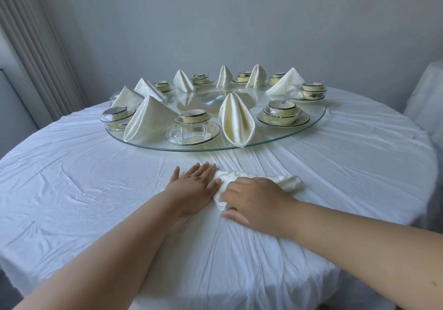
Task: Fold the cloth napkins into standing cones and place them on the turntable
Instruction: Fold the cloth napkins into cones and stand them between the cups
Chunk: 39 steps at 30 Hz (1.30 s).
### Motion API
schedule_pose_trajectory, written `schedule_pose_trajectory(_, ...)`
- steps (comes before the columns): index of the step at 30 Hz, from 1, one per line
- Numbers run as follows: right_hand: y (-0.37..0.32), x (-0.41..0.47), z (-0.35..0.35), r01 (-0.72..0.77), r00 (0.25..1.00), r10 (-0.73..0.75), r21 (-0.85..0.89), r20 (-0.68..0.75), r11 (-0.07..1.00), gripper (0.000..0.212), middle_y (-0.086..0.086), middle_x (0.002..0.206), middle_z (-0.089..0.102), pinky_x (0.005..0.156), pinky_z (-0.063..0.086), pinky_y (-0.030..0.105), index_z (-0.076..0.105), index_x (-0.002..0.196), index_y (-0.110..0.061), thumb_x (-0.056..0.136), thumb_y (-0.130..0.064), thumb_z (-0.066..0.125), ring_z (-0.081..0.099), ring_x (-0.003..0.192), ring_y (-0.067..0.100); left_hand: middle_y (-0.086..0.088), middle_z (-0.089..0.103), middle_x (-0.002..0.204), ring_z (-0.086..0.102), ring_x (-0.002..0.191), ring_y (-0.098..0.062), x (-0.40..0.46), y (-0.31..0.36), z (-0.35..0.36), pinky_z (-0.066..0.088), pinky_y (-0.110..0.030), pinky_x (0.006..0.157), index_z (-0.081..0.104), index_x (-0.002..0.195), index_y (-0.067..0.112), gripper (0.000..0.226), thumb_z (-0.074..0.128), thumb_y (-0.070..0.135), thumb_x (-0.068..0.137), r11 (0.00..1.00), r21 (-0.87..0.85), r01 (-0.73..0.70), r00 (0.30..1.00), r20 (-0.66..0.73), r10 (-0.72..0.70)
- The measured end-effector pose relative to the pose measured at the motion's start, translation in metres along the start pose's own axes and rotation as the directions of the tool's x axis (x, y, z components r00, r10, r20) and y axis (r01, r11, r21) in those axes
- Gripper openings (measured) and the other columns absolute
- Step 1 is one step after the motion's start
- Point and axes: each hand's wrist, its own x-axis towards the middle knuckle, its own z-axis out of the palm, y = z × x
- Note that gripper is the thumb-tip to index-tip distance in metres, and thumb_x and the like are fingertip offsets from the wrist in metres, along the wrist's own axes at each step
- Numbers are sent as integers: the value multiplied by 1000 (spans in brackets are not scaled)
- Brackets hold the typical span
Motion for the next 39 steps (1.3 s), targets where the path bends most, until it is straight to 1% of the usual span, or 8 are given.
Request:
schedule_pose_trajectory(7, 17, 15, -16, -203, 977, 214, 238, -21, 950, 26, 0, 92, 62, 67, 38, 32, 62, 96, -15, 98, -36, 48, 57, 86, 21, 23, 41, 143, 16, 139, 12, -23, -2, -22, -5, -26, 116, 44, 138, 30, 79, 38, 13, 61, 810, -426, -403, 909, -288, 301)
schedule_pose_trajectory(10, 23, 24, -26, -260, 958, 286, 336, -28, 905, 27, -6, 71, 50, 59, 31, 32, 57, 82, -12, 97, -34, 50, 47, 69, 17, 16, 65, 110, 55, 104, 6, -17, -2, -19, 16, -29, 117, 59, 121, 20, 44, 57, 24, 78, 869, -282, -408, 894, -316, 317)
schedule_pose_trajectory(12, 28, 27, -31, -311, 923, 378, 449, -68, 838, 29, -7, 60, 42, 56, 30, 31, 53, 75, -11, 94, -33, 55, 41, 60, 13, 10, 60, 70, 50, 65, -5, -8, -1, -21, 39, -30, 94, 63, 88, 15, 20, 61, 35, 86, 869, -295, -398, 872, -418, 257)
schedule_pose_trajectory(15, 35, 19, -38, -390, 877, 480, 584, 2, 712, 33, -12, 76, 55, 63, 41, 27, 57, 93, -24, 78, -49, 71, 51, 70, 6, 13, 44, 56, 35, 54, -4, 0, 0, -32, 31, -28, 57, 52, 66, 19, 29, 66, 36, 85, 815, -448, -367, 910, -354, 215)
schedule_pose_trajectory(22, 46, -5, -35, -474, 826, 564, 517, -21, 713, 41, -3, 56, 38, 54, 27, 32, 45, 63, -10, 82, -36, 70, 34, 55, 13, 2, 61, 70, 51, 65, -13, 13, -2, -49, 40, -33, 63, 64, 80, 9, 25, 68, 34, 81, 753, -578, -313, 944, -276, 181)
schedule_pose_trajectory(26, 58, -16, -50, -542, 756, 647, 458, -99, 704, 44, -5, 52, 36, 51, 25, 33, 37, 57, -17, 83, -33, 69, 32, 51, 13, 11, 60, 102, 48, 118, -17, 16, 18, -45, 39, -32, 100, 60, 115, 26, 38, 42, 24, 82, 779, -594, -202, 943, -332, -9)
schedule_pose_trajectory(33, 70, -29, -56, -610, 672, 724, 439, -154, 660, 45, -2, 51, 31, 51, 23, 33, 38, 60, -12, 84, -35, 68, 29, 51, 17, 9, 23, 156, 20, 136, -20, 41, 36, -22, 21, -40, 105, 19, 152, 20, 55, 21, 33, 99, 995, -96, 39, 976, -209, -58)
schedule_pose_trajectory(39, 69, -26, -52, -628, 647, 747, 449, -150, 635, 46, -1, 54, 30, 52, 22, 33, 34, 60, -14, 84, -34, 67, 27, 53, 17, 15, 20, 154, 24, 133, -20, 41, 32, -15, 24, -36, 101, 19, 152, 25, 58, 9, 46, 99, 991, 68, 112, 964, -250, -92)
